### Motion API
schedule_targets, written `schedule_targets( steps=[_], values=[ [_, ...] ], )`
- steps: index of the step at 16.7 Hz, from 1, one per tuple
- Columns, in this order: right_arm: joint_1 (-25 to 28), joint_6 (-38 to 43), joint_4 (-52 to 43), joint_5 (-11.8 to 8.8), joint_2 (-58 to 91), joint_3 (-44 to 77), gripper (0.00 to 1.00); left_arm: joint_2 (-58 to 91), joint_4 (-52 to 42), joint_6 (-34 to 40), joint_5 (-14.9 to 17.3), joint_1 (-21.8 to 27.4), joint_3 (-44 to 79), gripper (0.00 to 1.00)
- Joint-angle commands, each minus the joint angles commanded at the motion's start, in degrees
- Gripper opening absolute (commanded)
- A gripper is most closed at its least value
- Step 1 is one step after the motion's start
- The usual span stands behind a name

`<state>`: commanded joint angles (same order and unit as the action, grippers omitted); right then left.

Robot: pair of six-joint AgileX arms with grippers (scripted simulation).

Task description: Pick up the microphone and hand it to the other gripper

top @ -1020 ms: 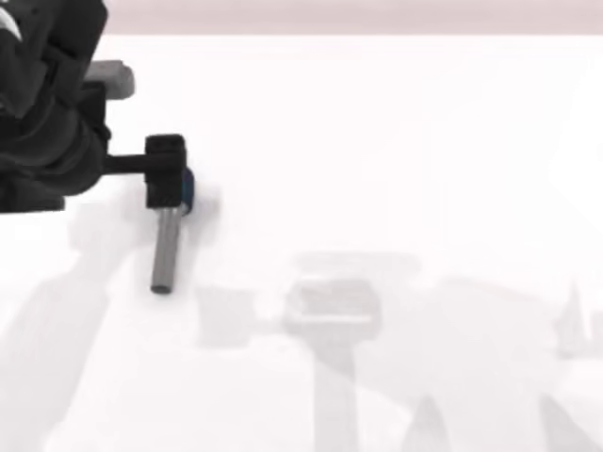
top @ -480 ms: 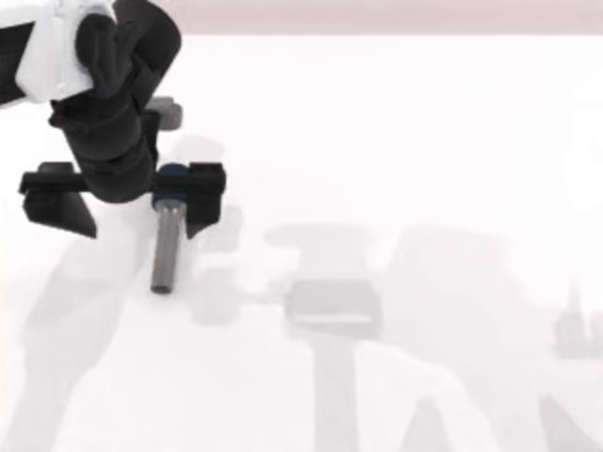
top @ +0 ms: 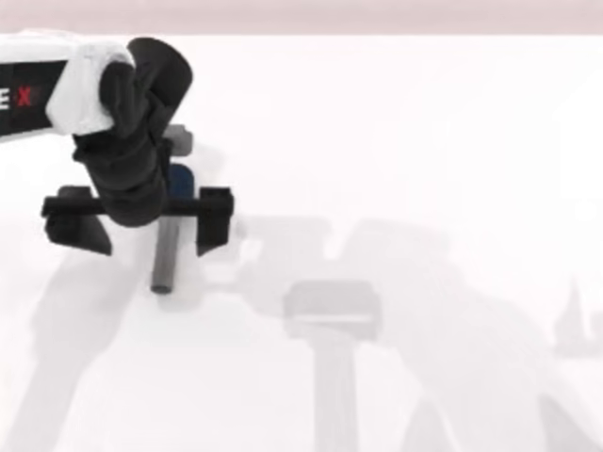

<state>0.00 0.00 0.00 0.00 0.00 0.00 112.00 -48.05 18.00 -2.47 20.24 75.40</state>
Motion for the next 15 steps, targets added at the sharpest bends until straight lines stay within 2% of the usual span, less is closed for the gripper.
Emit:
schedule_targets(
  steps=[4,9,15],
  values=[
    [0.0,0.0,0.0,0.0,0.0,0.0,1.00,4.8,9.3,-0.3,0.1,-0.3,-4.3,1.00],
    [0.0,0.0,0.0,0.0,0.0,0.0,1.00,5.7,10.6,-0.4,0.1,-0.3,-5.1,1.00],
    [0.0,0.0,0.0,0.0,0.0,0.0,1.00,5.7,10.6,-0.4,0.1,-0.3,-5.1,0.55]
  ],
)
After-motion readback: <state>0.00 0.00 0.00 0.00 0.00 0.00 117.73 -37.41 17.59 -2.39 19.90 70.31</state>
